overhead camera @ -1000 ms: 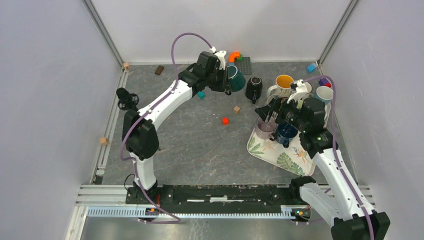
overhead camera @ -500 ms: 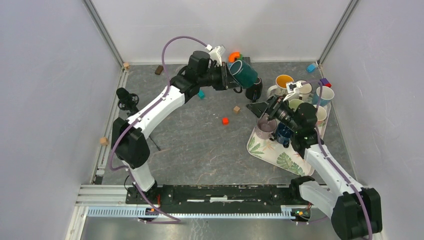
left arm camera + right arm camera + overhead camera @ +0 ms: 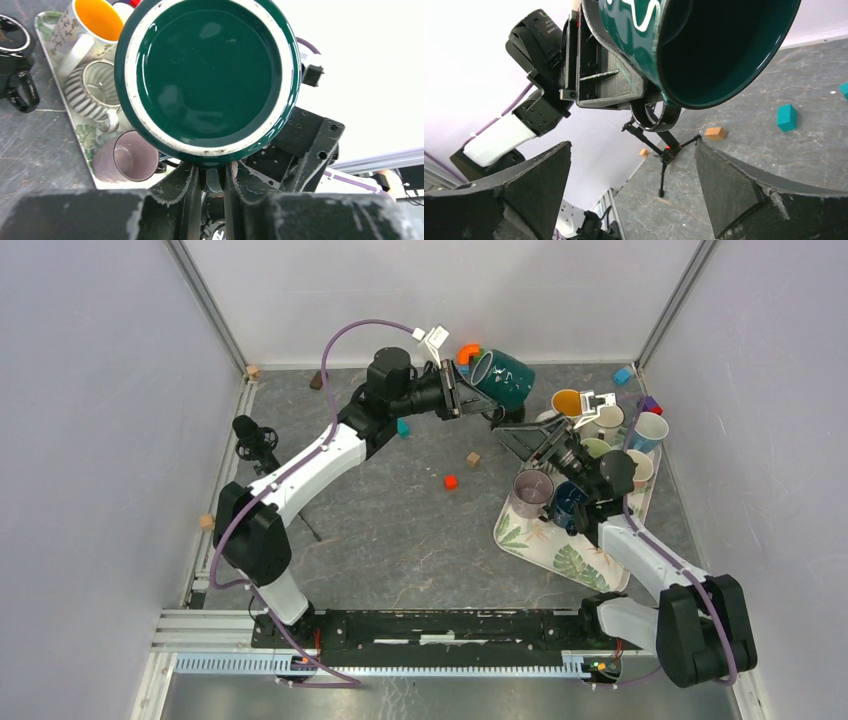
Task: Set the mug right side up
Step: Turn over the cup at the center of the board.
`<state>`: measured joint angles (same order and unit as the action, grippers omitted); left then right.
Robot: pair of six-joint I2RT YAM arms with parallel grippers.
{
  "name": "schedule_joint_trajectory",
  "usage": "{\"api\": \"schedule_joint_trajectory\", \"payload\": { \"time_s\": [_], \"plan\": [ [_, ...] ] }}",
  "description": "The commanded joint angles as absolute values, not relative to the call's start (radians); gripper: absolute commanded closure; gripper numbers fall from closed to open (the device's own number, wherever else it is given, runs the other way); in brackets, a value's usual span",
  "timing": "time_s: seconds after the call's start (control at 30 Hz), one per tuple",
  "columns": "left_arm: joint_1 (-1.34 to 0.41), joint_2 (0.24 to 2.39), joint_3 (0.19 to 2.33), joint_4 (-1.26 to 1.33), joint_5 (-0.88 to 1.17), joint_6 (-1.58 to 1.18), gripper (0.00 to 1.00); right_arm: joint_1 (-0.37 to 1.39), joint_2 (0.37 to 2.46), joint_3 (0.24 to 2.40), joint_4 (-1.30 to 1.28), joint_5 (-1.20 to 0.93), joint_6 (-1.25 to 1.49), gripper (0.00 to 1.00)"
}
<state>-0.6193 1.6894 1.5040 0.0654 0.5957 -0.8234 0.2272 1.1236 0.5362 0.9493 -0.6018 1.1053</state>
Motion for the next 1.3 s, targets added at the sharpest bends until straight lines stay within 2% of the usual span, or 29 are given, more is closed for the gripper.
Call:
{"api": "schedule_joint_trajectory", "payload": {
  "time_s": [0.0,0.6,0.9,1.17,1.27],
  "plan": [
    [-0.629,1.617,1.513,0.303,0.664,-0.927,0.98,0.23,1.165,0.551,1.139,-0.622,1.206,0.02],
    [-0.664,1.615,1.464,0.415,0.729,-0.963,0.98,0.252,1.221,0.631,1.213,-0.612,1.273,0.35],
    [-0.666,1.604,1.44,0.453,0.754,-0.969,0.98,0.258,1.221,0.632,1.213,-0.615,1.275,0.61],
    [-0.667,1.595,1.421,0.459,0.773,-0.959,0.98,0.259,1.201,0.632,1.158,-0.62,1.23,0.98],
    [-0.666,1.592,1.423,0.465,0.774,-0.962,0.97,0.259,1.188,0.636,1.119,-0.618,1.203,1.0]
  ]
}}
